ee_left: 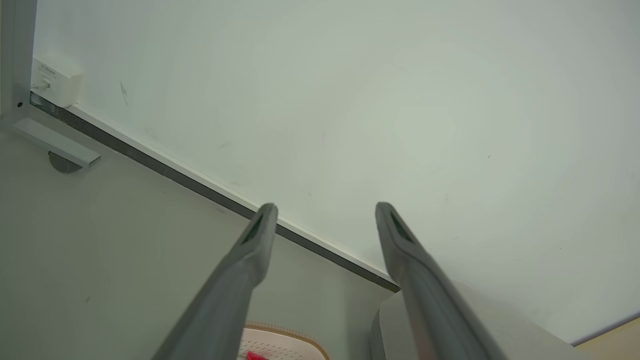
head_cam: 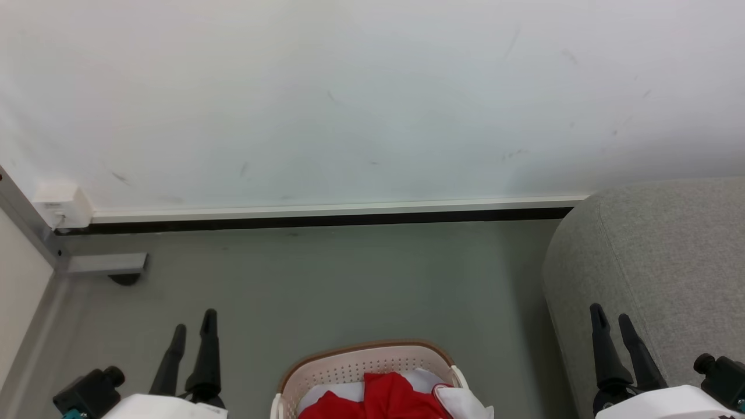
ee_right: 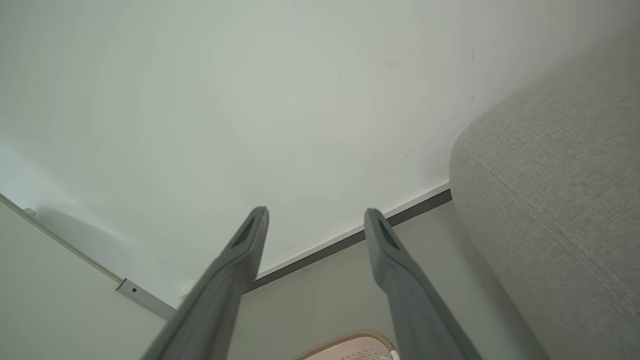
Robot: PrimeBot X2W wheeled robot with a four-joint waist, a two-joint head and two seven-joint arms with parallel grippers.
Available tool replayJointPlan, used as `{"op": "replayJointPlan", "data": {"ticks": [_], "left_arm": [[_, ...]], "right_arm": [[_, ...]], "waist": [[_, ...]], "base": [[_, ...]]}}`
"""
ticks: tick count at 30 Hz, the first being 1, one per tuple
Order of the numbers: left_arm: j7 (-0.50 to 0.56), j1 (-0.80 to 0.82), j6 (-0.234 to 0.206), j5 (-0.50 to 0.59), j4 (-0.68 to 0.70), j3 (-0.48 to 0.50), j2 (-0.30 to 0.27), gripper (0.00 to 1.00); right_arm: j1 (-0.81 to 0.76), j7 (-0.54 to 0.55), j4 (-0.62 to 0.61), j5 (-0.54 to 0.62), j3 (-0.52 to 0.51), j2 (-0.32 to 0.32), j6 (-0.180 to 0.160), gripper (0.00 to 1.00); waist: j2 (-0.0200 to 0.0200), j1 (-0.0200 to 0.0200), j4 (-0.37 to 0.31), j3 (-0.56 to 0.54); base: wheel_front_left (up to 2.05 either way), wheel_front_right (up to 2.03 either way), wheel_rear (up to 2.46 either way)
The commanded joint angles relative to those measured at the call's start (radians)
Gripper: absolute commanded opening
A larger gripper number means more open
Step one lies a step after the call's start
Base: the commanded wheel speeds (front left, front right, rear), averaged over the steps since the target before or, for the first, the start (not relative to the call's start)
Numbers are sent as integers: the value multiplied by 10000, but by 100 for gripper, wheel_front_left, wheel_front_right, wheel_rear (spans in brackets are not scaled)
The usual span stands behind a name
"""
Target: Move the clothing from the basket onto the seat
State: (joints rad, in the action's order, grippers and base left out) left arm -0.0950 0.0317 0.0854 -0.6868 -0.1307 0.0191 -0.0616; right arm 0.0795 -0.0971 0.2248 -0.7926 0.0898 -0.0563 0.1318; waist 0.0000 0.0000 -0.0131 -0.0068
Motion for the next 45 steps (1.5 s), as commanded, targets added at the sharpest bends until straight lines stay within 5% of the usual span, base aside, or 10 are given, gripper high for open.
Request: {"op": "replayJointPlan", "data": {"ticks": [1, 28, 45], "left_arm": [[-126, 13, -41, 380, 118, -27, -125, 100], [-858, -161, -356, 3061, 428, -338, -318, 100], [-1223, -287, -175, 4451, 641, -312, -213, 100]], "right_arm": [[236, -101, -113, 363, -56, 2, -9, 100], [365, -836, 261, 2909, 677, 60, -13, 100], [357, -1203, 156, 4171, 948, 52, -16, 100]], "waist": [[0, 0, 4, -7], [0, 0, -81, -40], [0, 0, -123, -61]], "base": [[0, 0, 0], [0, 0, 0], [0, 0, 0]]}}
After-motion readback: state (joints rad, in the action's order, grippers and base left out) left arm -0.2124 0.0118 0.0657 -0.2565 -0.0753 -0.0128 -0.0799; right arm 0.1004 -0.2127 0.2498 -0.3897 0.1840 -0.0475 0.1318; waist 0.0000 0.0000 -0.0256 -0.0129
